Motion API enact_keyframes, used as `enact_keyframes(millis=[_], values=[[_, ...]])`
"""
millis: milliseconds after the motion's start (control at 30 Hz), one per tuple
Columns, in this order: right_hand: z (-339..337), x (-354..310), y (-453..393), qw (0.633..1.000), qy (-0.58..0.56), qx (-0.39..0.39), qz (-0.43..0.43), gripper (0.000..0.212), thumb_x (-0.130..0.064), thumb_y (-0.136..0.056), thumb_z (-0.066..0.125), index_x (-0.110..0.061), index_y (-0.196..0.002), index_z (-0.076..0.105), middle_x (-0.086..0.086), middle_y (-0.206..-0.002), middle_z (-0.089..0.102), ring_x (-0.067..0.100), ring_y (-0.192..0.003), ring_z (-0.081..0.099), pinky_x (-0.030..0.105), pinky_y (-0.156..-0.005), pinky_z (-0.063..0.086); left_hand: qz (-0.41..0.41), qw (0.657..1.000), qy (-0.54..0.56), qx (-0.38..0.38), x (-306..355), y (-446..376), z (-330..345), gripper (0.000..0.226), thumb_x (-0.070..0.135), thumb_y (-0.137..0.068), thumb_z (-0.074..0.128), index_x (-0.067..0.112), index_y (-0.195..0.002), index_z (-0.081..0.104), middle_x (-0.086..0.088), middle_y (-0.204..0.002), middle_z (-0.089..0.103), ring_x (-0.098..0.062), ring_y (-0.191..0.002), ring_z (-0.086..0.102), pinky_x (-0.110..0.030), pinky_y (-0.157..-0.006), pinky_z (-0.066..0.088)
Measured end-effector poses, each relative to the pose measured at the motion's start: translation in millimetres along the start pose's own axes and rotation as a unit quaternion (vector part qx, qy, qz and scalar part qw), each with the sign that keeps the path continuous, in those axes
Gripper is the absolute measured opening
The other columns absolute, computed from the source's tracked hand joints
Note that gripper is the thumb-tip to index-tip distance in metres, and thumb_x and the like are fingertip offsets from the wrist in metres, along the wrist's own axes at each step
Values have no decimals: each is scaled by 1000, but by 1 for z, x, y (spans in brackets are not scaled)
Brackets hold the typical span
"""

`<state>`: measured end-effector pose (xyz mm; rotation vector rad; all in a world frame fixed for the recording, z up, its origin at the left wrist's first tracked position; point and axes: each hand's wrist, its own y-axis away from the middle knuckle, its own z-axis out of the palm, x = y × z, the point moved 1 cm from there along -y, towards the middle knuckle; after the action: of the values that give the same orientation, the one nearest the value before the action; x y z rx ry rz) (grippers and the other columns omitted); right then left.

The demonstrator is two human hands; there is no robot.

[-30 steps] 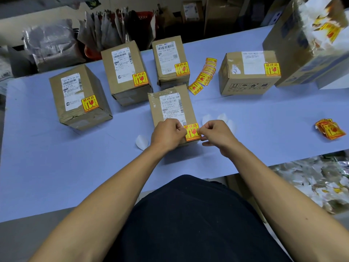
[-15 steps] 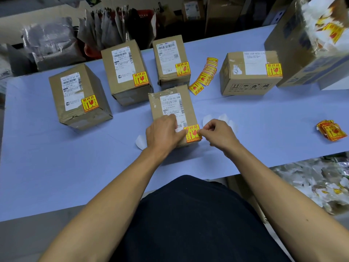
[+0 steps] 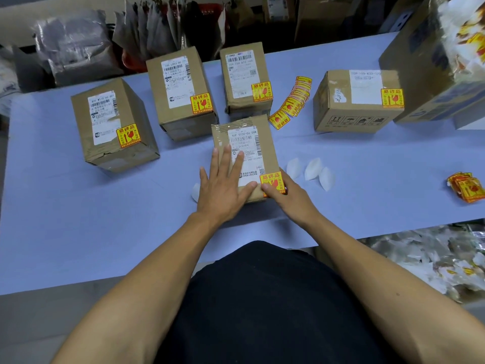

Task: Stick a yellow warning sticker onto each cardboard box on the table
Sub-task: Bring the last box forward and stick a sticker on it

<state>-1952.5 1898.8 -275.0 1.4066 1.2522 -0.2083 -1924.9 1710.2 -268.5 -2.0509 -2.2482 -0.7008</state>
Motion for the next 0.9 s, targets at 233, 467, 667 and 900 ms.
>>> enact_keyframes(millis=[233, 467, 667, 900], values=[[-18, -12, -20, 995, -95, -3, 20, 76, -59, -92, 56, -32, -157, 26, -2, -157, 39, 15, -139, 43, 46, -116, 36, -81, 951, 285, 87, -3, -1, -7, 78, 43, -96, 57, 22, -158, 13, 1, -167, -3, -14, -153, -1, -29, -120, 8], [-16, -50, -62, 993, -99, -41, 44, 89, -69, -89, 50, -28, -160, 16, -3, -159, 37, 9, -123, 54, 29, -100, 44, -277, 810, 516, 21, -13, -30, -5, 89, 59, -83, 64, 25, -155, 25, 1, -154, 43, -18, -135, 50, -44, -111, 42], [-11, -44, -72, 992, -86, -86, 39, 95, -76, -78, 51, -34, -157, 20, -8, -140, 60, 11, -111, 68, 40, -101, 53, -248, 786, 566, 27, -7, -36, -4, 38, 41, -95, 56, 29, -132, 54, 9, -117, 70, -10, -101, 69, -41, -96, 55], [-5, -66, -50, 996, -67, -64, -18, 49, -56, -101, 41, -37, -146, 39, -11, -128, 67, 9, -107, 69, 39, -99, 53, -229, 753, 614, 58, -10, -20, -20, 37, 36, -97, 56, 25, -132, 55, 6, -117, 71, -11, -101, 70, -37, -92, 56]])
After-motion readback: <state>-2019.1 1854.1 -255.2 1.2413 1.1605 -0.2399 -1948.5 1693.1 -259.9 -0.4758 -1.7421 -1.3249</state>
